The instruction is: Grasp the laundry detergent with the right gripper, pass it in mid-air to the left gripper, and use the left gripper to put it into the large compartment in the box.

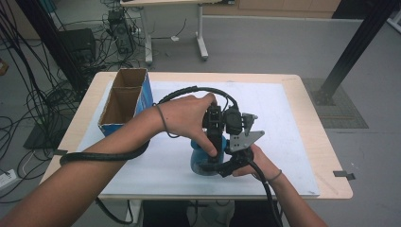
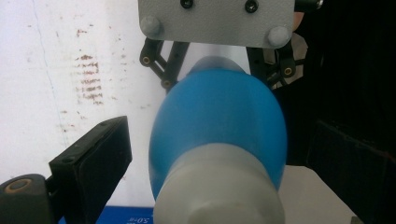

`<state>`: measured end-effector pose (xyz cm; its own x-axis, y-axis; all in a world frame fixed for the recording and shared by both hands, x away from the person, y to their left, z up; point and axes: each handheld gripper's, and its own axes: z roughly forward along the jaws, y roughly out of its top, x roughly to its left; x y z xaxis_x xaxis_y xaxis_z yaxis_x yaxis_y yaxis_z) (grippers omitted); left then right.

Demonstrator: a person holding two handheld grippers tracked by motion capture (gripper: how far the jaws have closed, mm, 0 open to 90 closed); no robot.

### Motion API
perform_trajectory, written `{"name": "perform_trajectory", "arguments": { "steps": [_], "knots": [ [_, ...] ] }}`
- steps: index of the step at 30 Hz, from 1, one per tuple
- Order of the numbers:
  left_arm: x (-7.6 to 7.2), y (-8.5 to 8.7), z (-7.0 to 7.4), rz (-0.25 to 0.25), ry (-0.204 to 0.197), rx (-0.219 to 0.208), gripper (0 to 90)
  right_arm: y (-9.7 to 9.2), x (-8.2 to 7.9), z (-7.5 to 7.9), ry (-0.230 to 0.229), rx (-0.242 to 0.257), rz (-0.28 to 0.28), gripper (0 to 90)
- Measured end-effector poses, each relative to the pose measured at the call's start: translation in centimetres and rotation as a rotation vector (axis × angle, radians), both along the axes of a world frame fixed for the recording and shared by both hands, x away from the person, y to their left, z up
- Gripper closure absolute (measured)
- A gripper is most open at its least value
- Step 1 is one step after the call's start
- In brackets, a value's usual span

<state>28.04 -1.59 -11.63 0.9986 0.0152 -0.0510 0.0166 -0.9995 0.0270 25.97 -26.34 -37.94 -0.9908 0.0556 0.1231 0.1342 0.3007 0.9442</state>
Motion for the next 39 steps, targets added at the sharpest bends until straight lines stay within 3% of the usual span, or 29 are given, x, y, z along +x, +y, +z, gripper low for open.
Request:
{"name": "perform_trajectory", "arguments": {
  "steps": [39],
  "knots": [
    [0.49, 0.63, -0.07, 0.011, 0.002, -0.014, 7.3, 0.06, 0.11, -0.27, 0.013, -0.007, -0.006, 41.7]
  ]
}}
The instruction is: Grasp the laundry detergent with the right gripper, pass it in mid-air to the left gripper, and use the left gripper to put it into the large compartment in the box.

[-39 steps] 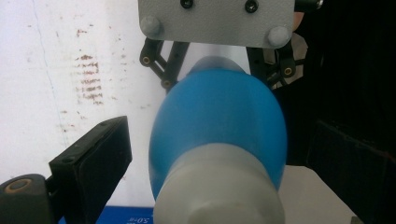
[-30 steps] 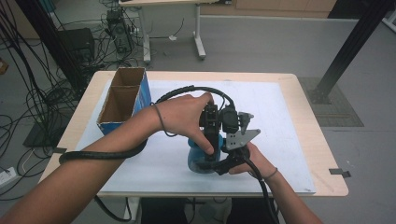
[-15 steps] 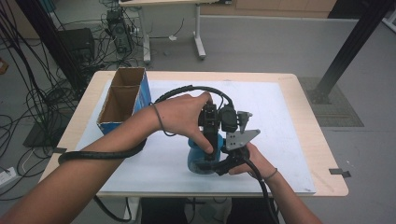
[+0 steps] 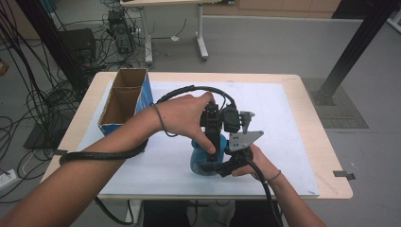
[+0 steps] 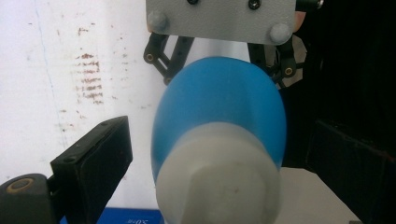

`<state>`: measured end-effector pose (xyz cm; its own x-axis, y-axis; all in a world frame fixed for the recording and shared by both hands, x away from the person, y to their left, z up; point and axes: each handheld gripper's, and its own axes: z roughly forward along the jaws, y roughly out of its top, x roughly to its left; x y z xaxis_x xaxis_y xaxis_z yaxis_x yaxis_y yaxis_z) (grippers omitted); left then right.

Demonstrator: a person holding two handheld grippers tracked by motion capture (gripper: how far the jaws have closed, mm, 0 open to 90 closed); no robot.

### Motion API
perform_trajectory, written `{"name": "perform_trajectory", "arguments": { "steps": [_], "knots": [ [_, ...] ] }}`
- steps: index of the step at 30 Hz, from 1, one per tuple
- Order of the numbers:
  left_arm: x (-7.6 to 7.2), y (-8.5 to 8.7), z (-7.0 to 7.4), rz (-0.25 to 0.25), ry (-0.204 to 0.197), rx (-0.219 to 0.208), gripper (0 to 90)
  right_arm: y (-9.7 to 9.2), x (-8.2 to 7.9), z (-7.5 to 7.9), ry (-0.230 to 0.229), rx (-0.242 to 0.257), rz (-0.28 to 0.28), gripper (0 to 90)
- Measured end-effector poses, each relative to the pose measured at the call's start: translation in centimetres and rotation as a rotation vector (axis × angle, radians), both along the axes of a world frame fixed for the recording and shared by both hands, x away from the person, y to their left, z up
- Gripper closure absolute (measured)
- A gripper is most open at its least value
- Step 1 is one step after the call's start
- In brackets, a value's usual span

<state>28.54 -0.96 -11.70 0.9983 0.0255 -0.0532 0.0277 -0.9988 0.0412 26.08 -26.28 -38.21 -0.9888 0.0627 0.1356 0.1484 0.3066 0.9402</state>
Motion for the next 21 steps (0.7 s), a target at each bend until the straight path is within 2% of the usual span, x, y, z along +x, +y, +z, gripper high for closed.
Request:
{"name": "perform_trajectory", "arguments": {
  "steps": [21],
  "knots": [
    [0.05, 0.30, -0.15, 0.008, -0.004, -0.006, 7.8, 0.03, 0.01, -0.04, 0.002, -0.001, 0.000, 41.7]
  ]
}}
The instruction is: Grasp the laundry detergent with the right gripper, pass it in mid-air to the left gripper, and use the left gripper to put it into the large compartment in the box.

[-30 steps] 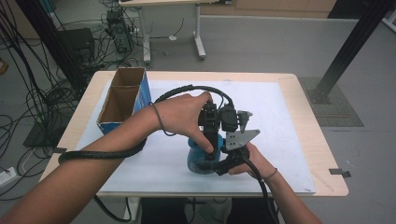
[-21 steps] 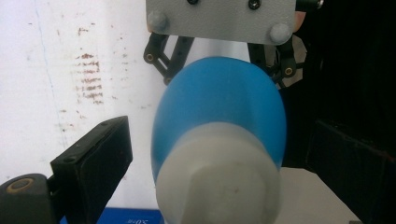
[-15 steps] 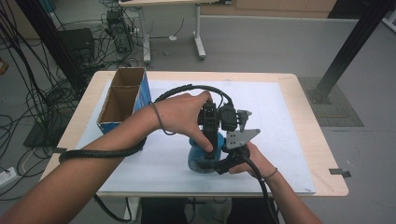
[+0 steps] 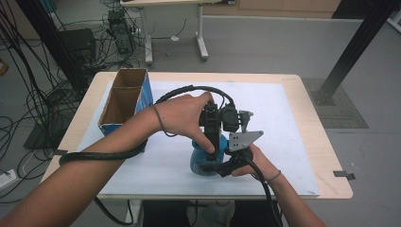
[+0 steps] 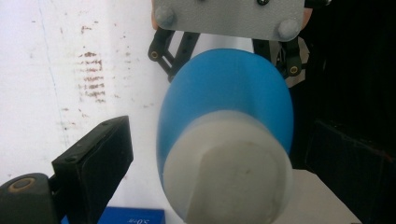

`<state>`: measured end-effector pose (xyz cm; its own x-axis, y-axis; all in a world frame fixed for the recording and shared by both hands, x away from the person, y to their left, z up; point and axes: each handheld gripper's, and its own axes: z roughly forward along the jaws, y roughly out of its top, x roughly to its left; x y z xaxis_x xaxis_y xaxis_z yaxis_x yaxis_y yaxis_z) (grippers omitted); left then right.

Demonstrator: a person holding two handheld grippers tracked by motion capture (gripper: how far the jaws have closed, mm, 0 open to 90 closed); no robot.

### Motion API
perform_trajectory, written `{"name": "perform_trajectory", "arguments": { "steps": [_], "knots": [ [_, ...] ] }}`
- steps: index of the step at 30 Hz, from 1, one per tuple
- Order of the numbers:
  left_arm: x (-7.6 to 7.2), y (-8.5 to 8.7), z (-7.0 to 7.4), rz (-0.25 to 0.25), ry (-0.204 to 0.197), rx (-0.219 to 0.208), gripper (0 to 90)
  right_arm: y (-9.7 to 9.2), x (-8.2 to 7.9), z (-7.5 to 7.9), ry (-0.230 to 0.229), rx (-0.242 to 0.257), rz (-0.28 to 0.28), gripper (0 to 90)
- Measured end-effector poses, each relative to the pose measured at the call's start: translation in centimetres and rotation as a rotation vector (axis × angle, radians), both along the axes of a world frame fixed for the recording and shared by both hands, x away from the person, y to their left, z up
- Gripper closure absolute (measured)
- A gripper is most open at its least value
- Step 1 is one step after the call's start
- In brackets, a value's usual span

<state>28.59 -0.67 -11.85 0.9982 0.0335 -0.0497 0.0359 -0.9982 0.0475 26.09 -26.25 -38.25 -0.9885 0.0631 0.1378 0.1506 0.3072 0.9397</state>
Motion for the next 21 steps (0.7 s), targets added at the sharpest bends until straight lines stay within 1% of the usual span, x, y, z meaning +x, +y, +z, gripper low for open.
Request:
{"name": "perform_trajectory", "arguments": {
  "steps": [5, 11, 15, 18, 21],
  "knots": [
    [0.01, -0.18, 0.11, -0.002, -0.001, 0.009, 7.7, -0.02, -0.02, 0.02, -0.005, 0.000, -0.001, 41.7],
    [-0.03, 0.00, 0.23, 0.007, -0.005, 0.002, 7.7, -0.06, -0.02, -0.05, -0.003, 0.000, -0.003, 41.7],
    [-0.08, 0.03, 0.25, 0.001, -0.005, 0.002, 7.7, 0.02, 0.02, 0.01, -0.008, 0.001, 0.002, 41.7],
    [-0.10, 0.12, 0.23, 0.010, -0.007, -0.001, 7.6, 0.06, 0.02, 0.09, -0.004, -0.002, 0.001, 41.7],
    [-0.11, 0.15, 0.28, 0.006, -0.006, -0.003, 7.6, 0.12, 0.02, 0.09, -0.005, -0.004, 0.002, 41.7]
  ]
}}
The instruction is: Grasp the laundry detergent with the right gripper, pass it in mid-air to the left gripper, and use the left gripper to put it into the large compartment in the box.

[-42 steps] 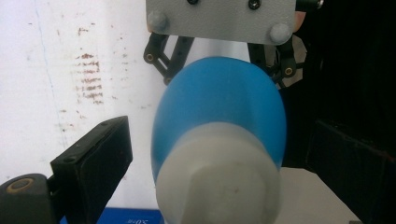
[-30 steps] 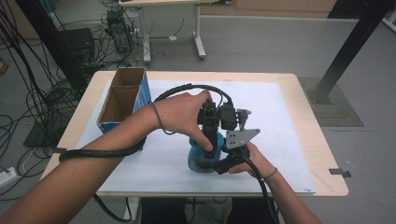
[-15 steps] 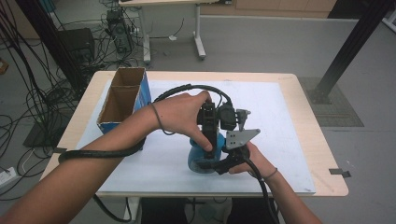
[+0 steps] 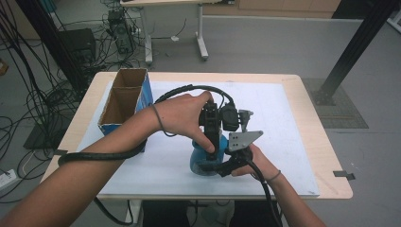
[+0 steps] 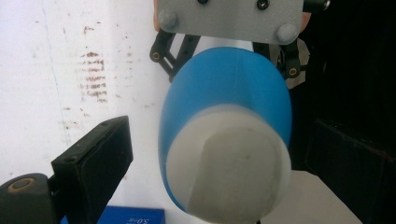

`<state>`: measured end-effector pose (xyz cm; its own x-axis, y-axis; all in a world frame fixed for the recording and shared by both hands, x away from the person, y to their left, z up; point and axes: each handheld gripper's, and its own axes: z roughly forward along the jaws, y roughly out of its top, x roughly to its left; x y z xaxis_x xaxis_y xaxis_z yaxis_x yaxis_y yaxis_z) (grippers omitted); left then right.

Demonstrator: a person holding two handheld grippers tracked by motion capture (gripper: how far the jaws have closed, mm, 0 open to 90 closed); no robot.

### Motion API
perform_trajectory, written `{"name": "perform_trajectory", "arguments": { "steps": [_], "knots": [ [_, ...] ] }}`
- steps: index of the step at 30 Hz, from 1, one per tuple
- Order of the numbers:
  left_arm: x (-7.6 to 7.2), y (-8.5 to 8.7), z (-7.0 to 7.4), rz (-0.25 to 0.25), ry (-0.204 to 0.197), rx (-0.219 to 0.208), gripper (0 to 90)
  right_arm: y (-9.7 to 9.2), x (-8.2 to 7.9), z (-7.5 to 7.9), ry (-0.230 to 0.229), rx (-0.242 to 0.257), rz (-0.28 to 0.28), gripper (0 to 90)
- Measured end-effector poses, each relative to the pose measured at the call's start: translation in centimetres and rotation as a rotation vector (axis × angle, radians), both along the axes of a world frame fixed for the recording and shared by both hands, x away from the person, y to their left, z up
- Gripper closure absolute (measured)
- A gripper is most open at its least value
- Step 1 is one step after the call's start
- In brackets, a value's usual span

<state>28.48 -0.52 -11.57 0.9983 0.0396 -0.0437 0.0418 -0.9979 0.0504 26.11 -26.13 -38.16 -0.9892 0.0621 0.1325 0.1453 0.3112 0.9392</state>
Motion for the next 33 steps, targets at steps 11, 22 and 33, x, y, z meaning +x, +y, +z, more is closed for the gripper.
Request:
{"name": "perform_trajectory", "arguments": {
  "steps": [11, 22, 33],
  "knots": [
    [0.00, 0.14, 0.03, 0.003, -0.002, 0.005, 7.6, 0.17, 0.02, -0.08, 0.006, -0.003, 0.004, 41.8],
    [-0.05, 0.08, 0.16, 0.005, -0.008, 0.005, 7.6, 0.09, 0.03, -0.03, 0.002, -0.006, 0.002, 41.7],
    [-0.14, 0.04, 0.08, 0.003, -0.003, 0.009, 7.6, 0.18, 0.00, -0.01, 0.000, -0.011, 0.001, 41.8]
  ]
}}
